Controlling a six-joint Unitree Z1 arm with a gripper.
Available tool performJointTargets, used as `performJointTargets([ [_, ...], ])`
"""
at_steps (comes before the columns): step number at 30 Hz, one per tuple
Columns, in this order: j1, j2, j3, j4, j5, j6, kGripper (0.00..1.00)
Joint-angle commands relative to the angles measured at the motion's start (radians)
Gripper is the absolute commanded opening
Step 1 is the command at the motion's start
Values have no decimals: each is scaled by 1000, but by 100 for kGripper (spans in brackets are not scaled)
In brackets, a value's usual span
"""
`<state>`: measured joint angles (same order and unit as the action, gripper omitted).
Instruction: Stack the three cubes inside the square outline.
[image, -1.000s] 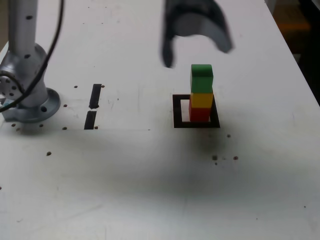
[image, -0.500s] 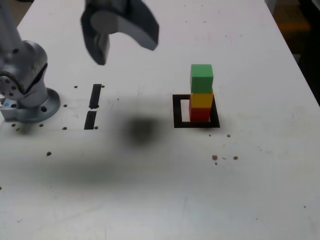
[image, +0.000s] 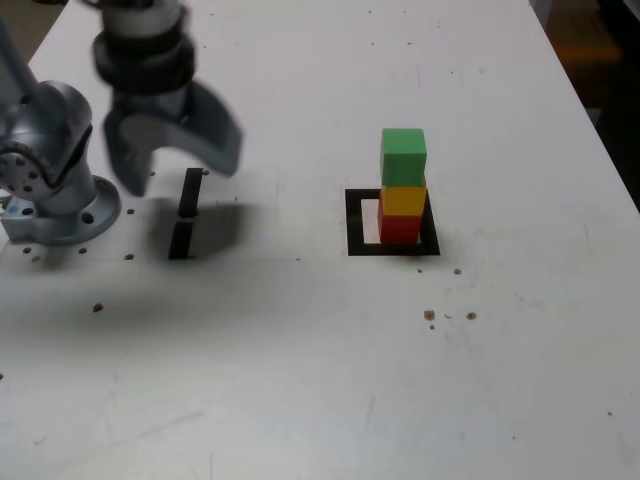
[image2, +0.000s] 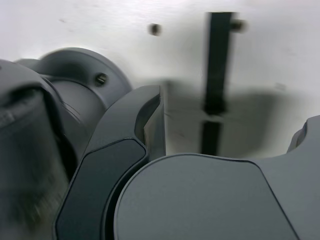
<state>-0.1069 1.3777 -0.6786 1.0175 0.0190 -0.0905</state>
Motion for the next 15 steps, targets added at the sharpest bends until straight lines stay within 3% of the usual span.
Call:
performJointTargets([
  [1, 1, 0, -3, -20, -2, 4, 99],
  [15, 1, 17, 10, -53, -6, 7, 100],
])
